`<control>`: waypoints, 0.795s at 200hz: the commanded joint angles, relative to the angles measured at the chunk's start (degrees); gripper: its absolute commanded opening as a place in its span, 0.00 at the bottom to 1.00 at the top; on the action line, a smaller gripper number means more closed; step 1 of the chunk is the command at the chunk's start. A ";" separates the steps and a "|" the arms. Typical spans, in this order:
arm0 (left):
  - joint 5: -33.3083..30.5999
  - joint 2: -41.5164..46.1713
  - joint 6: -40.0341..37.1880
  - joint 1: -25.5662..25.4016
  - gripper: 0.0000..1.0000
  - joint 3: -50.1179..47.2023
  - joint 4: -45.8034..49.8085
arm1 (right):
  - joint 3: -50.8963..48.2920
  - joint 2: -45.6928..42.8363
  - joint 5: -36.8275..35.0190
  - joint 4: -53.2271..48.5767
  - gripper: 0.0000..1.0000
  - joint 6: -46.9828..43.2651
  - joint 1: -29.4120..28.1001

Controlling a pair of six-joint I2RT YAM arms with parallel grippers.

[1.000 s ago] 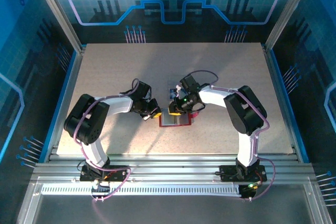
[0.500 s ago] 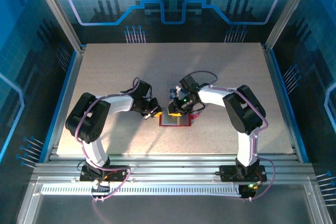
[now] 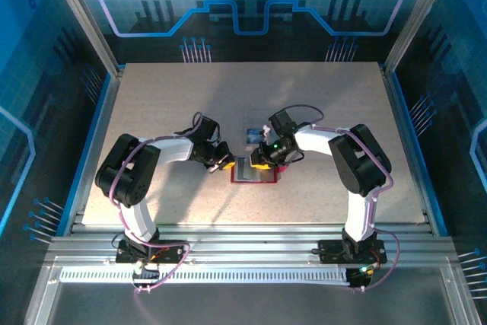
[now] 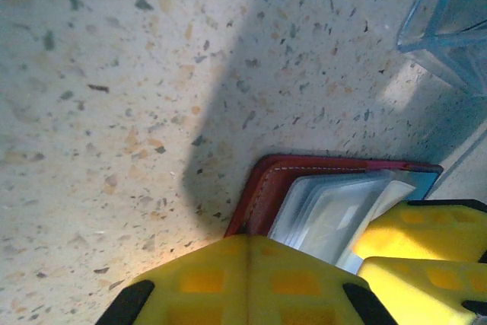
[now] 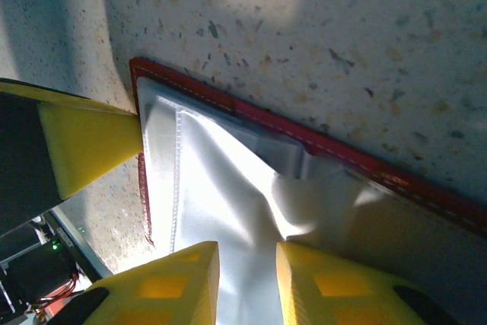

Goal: Take the credit cards out of the card holder

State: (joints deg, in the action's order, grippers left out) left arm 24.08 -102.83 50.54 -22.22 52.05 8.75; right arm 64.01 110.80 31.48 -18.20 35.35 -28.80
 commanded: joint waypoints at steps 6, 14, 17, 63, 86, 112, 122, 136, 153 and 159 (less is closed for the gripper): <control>-1.05 1.23 -0.32 0.69 0.10 1.22 1.46 | -2.62 -0.65 1.58 2.01 0.29 1.82 0.76; -0.94 2.68 0.26 0.64 0.13 1.06 0.89 | -3.15 -0.67 1.95 2.88 0.29 2.16 0.81; -0.96 3.04 0.38 0.63 0.14 1.09 0.90 | -3.26 -0.68 2.13 3.12 0.29 2.29 0.82; 1.80 6.47 2.05 0.01 0.22 1.69 -0.16 | -4.15 -1.11 2.70 4.66 0.29 2.69 1.14; 4.32 6.04 4.28 -1.21 0.26 1.42 -2.74 | -4.39 -1.29 2.70 5.00 0.29 2.94 1.12; 4.26 4.37 4.48 -2.60 0.28 1.83 -2.63 | -4.52 -1.28 3.16 5.86 0.29 3.54 1.20; 4.48 3.59 4.63 -2.82 0.28 1.74 -2.77 | -4.66 -1.27 3.30 6.06 0.29 3.73 1.19; 4.81 2.61 5.01 -2.97 0.29 1.33 -3.37 | -4.58 -1.36 3.34 6.07 0.29 3.58 1.20; 6.07 1.47 5.94 -2.94 0.30 0.78 -5.27 | -4.52 -1.33 3.49 5.98 0.29 3.58 1.18; 6.46 1.08 6.20 -3.09 0.30 0.75 -5.42 | -4.45 -1.35 3.50 5.94 0.29 3.56 1.20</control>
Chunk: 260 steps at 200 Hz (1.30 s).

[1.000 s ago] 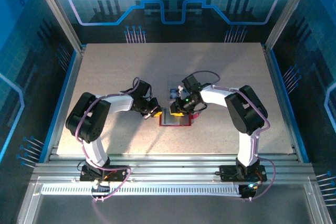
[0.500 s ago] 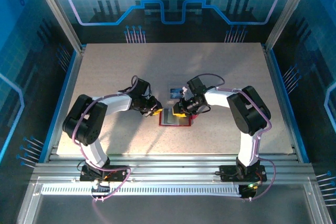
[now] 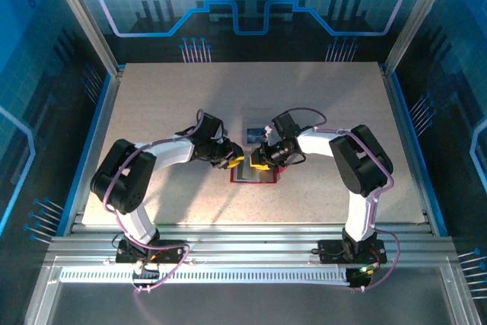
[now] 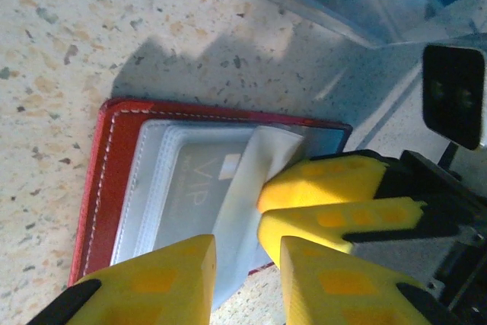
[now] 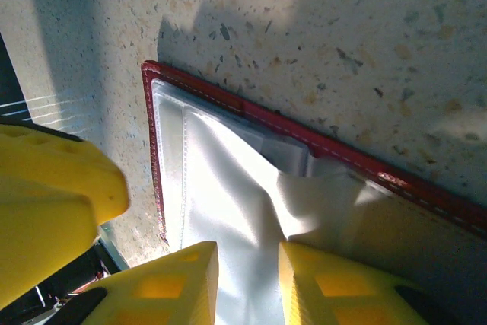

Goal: Take the credit cards out of the card holder

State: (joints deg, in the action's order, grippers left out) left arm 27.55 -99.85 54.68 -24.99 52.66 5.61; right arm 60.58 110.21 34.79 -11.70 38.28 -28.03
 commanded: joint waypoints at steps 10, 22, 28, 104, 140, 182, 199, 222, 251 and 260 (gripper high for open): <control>3.39 -2.60 2.27 -0.36 0.30 0.37 -2.23 | -1.03 -0.64 0.18 -0.49 0.29 0.65 0.43; 3.48 -3.05 2.32 -0.62 0.30 0.59 -2.05 | -1.00 -0.70 0.37 -0.44 0.29 0.65 0.44; 3.56 -3.26 2.30 -0.71 0.30 0.67 -2.04 | -1.06 -0.68 0.37 -0.34 0.29 0.74 0.43; 4.79 -4.57 2.99 -1.11 0.23 0.77 -3.23 | -1.34 -1.77 1.14 1.24 0.29 1.74 0.43; 5.01 -4.63 3.22 -1.15 0.23 0.77 -3.65 | -1.44 -2.22 2.09 2.38 0.29 2.83 0.43; 4.84 -4.50 3.26 -1.28 0.23 0.64 -3.50 | -1.64 -2.89 1.47 1.56 0.29 2.02 0.43; 4.33 -3.64 3.25 -1.29 0.24 0.43 -3.32 | -2.42 -2.14 1.16 1.74 0.29 2.21 0.43; 3.06 -2.44 2.55 -1.29 0.26 0.59 -1.76 | -3.17 -2.15 0.73 2.30 0.28 2.36 0.43; 3.46 -3.01 2.73 -1.25 0.30 0.37 -1.91 | -3.20 -2.23 0.12 1.68 0.28 1.73 0.43; 3.56 -3.15 3.19 -1.36 0.30 0.16 -2.38 | -3.27 -2.37 0.01 1.60 0.28 1.62 0.48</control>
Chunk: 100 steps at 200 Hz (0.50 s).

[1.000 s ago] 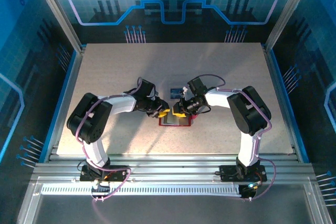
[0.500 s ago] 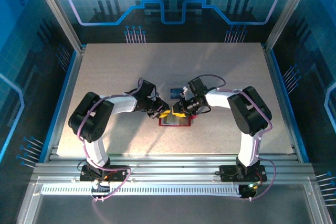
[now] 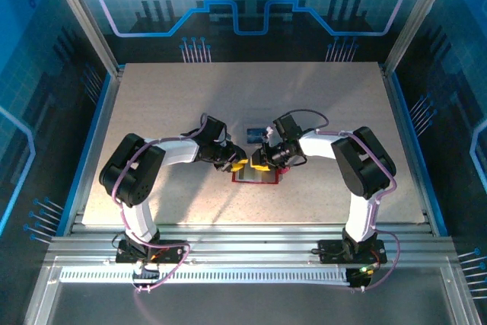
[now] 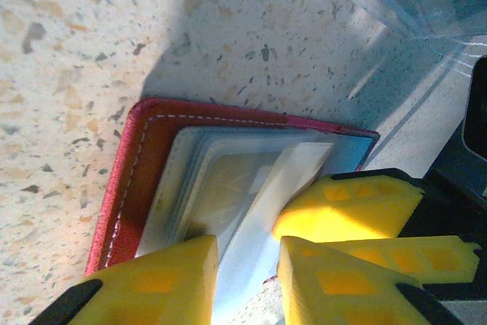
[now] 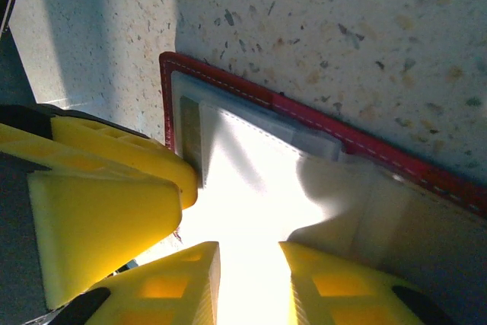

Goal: Take the credit cards out of the card holder

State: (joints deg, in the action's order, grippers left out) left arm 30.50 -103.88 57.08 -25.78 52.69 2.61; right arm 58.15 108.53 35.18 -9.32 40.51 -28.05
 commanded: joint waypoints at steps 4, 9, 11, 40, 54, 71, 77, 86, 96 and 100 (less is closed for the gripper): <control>0.66 0.73 0.89 -0.59 0.30 0.15 0.48 | -0.86 -0.69 -0.40 -0.79 0.28 -0.69 0.45; 0.68 0.65 0.93 -0.66 0.30 0.14 0.26 | -0.88 -0.57 -0.40 -0.70 0.28 -0.69 0.46; 0.76 0.59 0.93 -0.67 0.30 0.18 0.22 | -0.90 -0.57 -0.38 -0.63 0.28 -0.69 0.46; 1.31 0.08 1.16 -1.25 0.29 0.90 0.00 | -1.15 -0.59 -0.11 -0.09 0.28 -0.70 0.50; 1.58 -0.39 0.88 -1.67 0.28 1.49 0.49 | -1.58 -0.77 -0.03 0.46 0.28 -0.57 0.46; 1.04 -0.76 0.38 -2.11 0.28 1.98 1.84 | -1.93 -0.59 0.15 0.95 0.28 -0.35 0.54; 0.66 -0.67 0.22 -2.29 0.28 2.07 2.32 | -2.03 -0.57 0.30 1.12 0.28 -0.35 0.50; -0.08 -0.71 -0.34 -2.50 0.28 2.36 3.37 | -2.44 -0.75 0.41 1.56 0.28 -0.26 0.54; -0.57 -0.84 -1.22 -2.69 0.29 2.99 4.91 | -2.92 -0.86 0.39 2.20 0.28 -0.07 0.61; -0.80 -0.88 -1.50 -2.70 0.29 3.18 5.47 | -3.09 -0.86 0.40 2.53 0.28 0.01 0.61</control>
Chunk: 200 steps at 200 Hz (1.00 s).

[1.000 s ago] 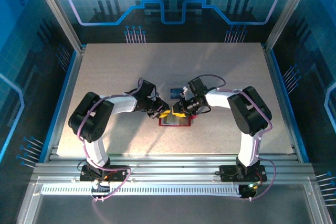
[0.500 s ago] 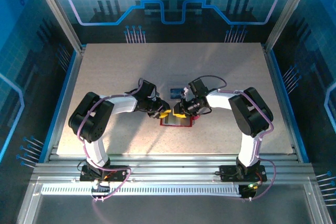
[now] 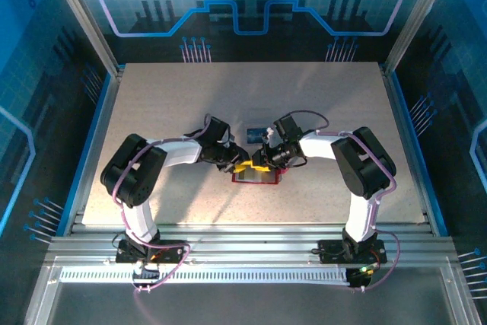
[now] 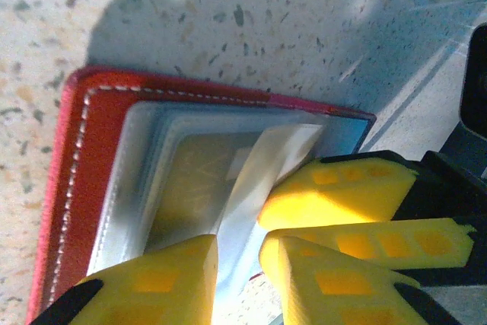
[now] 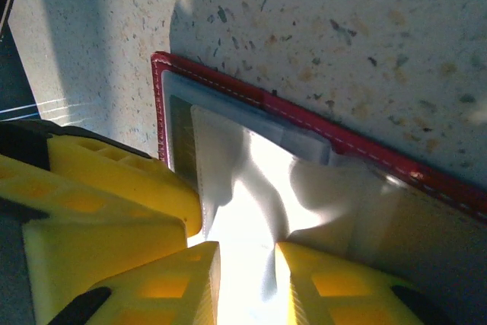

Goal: Take the credit cards out of the card holder

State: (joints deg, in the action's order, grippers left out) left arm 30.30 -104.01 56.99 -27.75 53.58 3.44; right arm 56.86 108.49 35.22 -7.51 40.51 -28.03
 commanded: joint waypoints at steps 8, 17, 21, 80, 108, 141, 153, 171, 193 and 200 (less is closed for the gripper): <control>-0.92 -0.62 -1.76 -0.82 0.30 2.57 5.40 | -2.13 -0.60 0.63 1.27 0.28 0.33 0.69; -0.96 -0.46 -1.67 -0.90 0.30 2.60 5.44 | -2.39 -0.47 1.10 1.88 0.28 0.61 0.78; -1.03 -0.37 -1.56 -0.89 0.30 2.58 5.48 | -2.46 -0.41 1.17 2.23 0.28 0.70 0.79; -5.33 2.23 -4.70 -0.89 0.35 4.74 11.77 | -4.20 0.01 2.07 5.60 0.27 1.81 1.38; -5.22 1.98 -4.41 -1.08 0.38 4.51 11.55 | -4.78 0.16 2.71 6.83 0.27 2.18 1.72; -4.21 0.83 -3.94 -1.44 0.39 4.64 10.98 | -5.94 0.08 3.18 8.86 0.27 3.05 1.84; -4.02 0.24 -3.91 -1.72 0.38 5.02 11.13 | -6.15 0.08 3.11 9.66 0.27 3.36 1.93; -3.78 0.18 -3.50 -1.94 0.36 4.96 10.71 | -6.15 0.24 3.69 10.79 0.27 3.85 2.04; -2.65 -0.19 -2.51 -2.31 0.31 4.60 9.38 | -8.30 0.36 3.88 12.74 0.27 4.65 2.10; -2.48 -0.09 -2.12 -2.35 0.30 4.37 8.92 | -8.37 0.57 4.15 13.15 0.27 4.96 2.10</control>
State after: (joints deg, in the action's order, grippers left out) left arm 26.00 -103.46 54.04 -29.45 57.25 12.91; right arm 50.70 108.27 40.18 5.06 44.01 -26.39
